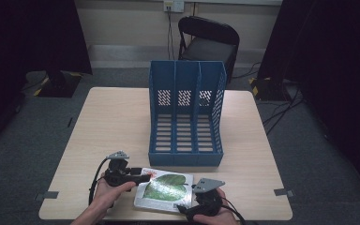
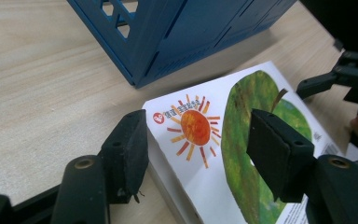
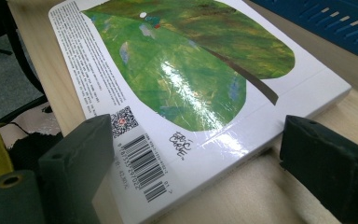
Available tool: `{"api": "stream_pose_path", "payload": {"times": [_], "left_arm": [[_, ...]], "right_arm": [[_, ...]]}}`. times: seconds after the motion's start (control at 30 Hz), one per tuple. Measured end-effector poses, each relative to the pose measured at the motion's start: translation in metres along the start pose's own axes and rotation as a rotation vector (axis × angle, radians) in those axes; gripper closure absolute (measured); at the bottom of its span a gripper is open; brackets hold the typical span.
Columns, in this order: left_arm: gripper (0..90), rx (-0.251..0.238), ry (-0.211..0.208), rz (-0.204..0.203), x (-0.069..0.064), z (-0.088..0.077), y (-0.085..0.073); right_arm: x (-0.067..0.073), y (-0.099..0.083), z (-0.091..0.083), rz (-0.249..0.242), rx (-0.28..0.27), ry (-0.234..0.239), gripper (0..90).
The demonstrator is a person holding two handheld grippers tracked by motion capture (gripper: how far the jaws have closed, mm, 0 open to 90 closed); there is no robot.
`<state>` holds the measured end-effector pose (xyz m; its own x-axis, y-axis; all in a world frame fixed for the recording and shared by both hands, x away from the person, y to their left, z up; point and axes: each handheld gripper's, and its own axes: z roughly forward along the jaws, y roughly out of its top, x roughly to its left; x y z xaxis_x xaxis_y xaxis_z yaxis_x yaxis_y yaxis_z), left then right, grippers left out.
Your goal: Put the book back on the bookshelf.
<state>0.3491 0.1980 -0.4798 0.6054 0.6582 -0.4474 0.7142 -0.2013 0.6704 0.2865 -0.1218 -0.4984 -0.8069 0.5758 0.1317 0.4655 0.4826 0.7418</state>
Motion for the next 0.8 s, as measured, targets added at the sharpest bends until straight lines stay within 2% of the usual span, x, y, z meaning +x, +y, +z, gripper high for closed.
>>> {"api": "stream_pose_path", "payload": {"times": [0.27, 0.57, 0.8], "left_arm": [[37.4, -0.037, -0.038, -0.055, 0.0007, -0.0059, -0.0016], [37.3, -0.052, -0.061, -0.080, 0.0022, -0.0084, -0.0017], [37.4, -0.071, -0.089, -0.129, 0.0042, -0.0088, -0.0026]], "right_arm": [[-0.0004, 0.0002, 0.0006, 0.008, -0.006, -0.002, 9.3], [-0.0003, 0.0003, 0.0006, 0.010, -0.008, -0.002, 9.3], [0.0009, -0.0001, 0.0008, 0.003, -0.010, -0.010, 9.3]]}}
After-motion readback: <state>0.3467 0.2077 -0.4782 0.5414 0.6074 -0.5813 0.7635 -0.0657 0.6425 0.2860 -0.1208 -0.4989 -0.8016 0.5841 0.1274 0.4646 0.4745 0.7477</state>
